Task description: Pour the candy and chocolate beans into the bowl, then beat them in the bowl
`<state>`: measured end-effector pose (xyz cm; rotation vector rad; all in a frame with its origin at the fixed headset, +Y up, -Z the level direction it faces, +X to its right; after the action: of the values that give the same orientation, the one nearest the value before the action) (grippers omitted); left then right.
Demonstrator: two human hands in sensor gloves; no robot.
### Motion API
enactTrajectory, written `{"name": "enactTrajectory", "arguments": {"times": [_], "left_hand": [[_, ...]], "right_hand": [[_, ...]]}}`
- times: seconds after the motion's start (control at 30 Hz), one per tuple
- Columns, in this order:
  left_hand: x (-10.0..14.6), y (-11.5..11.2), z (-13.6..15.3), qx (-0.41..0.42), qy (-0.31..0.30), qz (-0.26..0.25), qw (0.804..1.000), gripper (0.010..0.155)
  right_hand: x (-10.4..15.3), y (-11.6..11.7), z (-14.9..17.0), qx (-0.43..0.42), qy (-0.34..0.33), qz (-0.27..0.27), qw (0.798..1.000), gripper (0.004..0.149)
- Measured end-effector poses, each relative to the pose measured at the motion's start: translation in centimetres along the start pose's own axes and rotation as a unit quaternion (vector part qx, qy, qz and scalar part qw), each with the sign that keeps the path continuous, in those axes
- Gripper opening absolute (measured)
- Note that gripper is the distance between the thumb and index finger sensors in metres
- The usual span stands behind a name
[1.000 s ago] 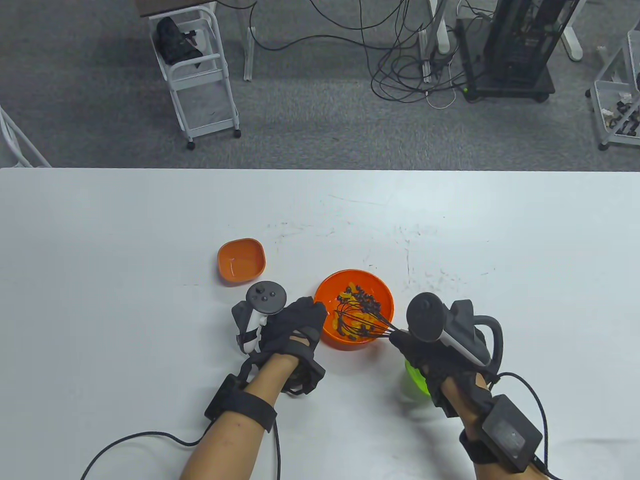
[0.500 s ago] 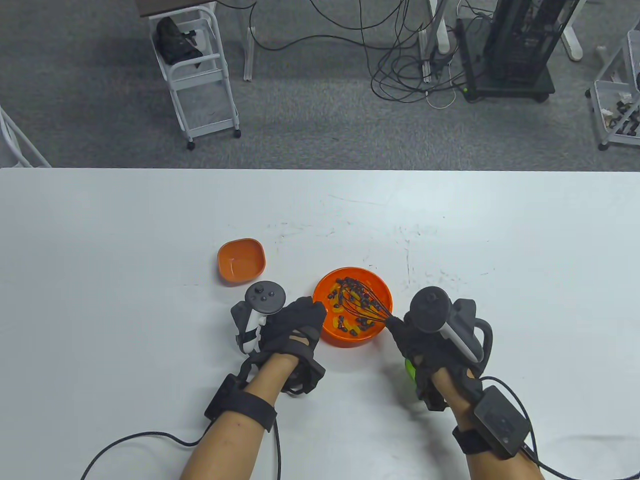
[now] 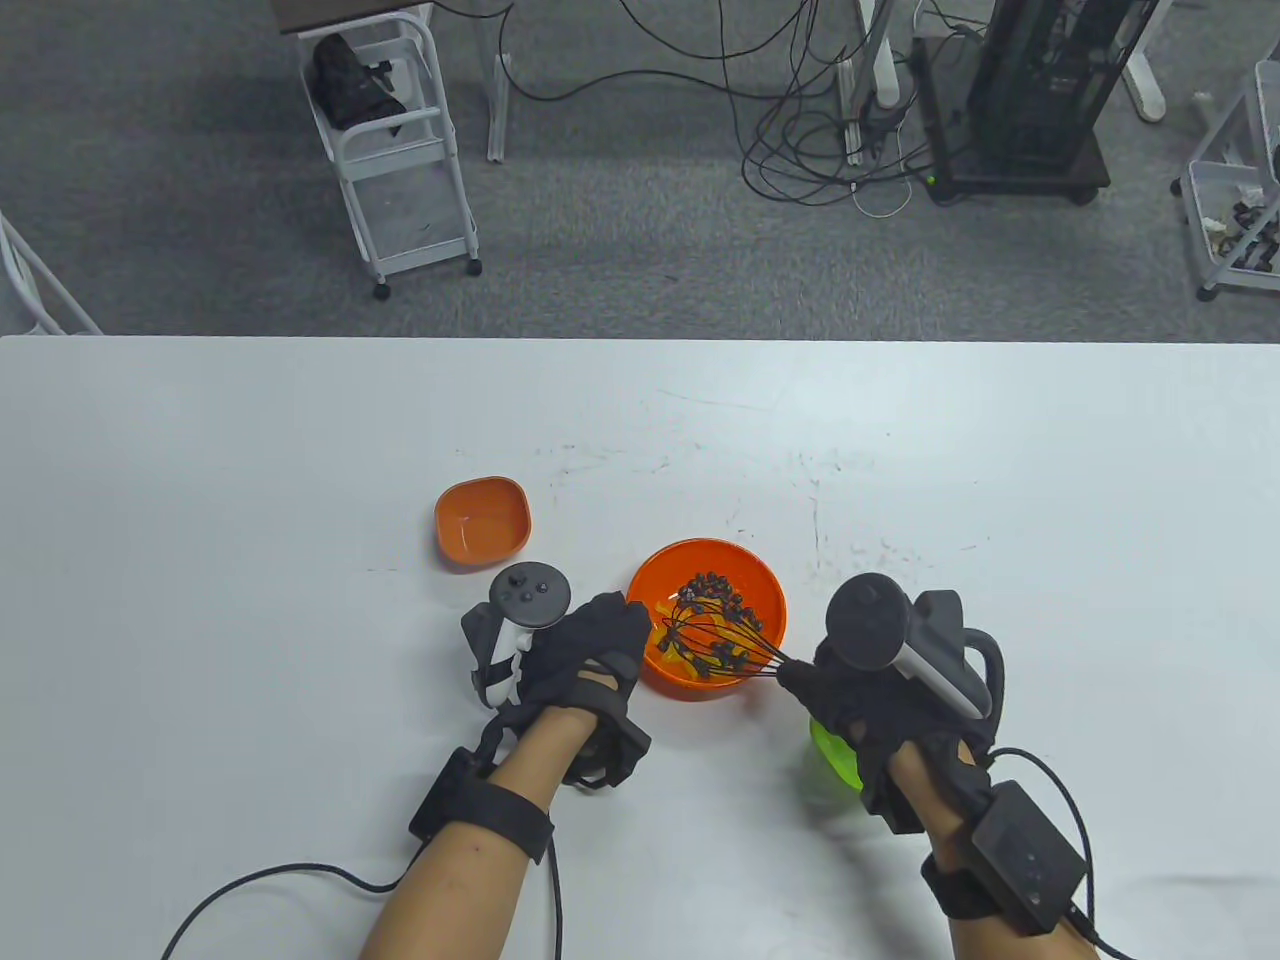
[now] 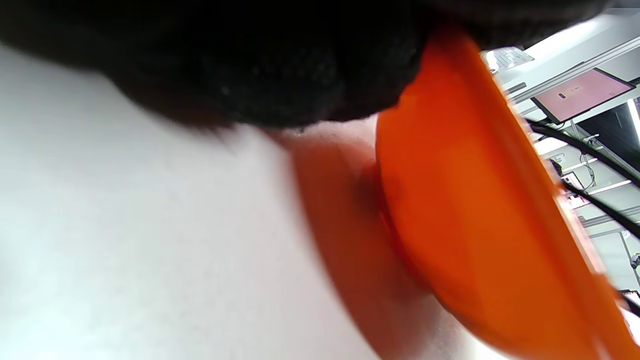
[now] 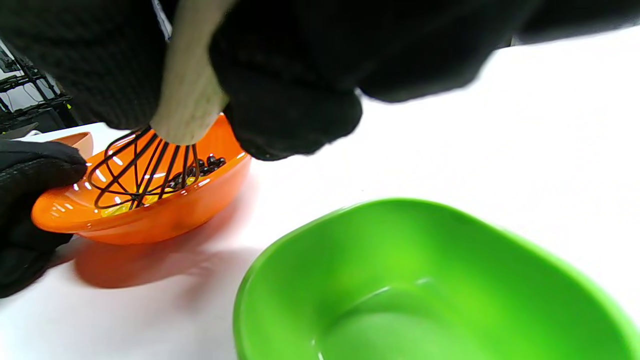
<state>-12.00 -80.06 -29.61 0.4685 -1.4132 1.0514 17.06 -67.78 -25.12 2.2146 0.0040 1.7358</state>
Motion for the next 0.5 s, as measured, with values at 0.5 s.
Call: {"name": "enactTrajectory", "arguments": {"times": [0.5], "left_hand": [[0.0,0.1,0.0,0.003,0.0,-0.002,1.0,0.046]], "right_hand": [[-1.7,2.6,-0.1,-0.009,0.036,0.036,0.999,0.061]]}}
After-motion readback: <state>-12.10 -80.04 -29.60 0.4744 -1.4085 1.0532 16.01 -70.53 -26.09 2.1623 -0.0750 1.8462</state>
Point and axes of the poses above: the tracker on the back of each hand, its own z axis roughly to the little-finger side, its own x axis roughly from the fingertips to the wrist, y = z × x, the point moved 1 cm from there along -x, roughly from the wrist to the fingertips, and after that the axes turned 12 degrees about -y, right-handed, at the moved point
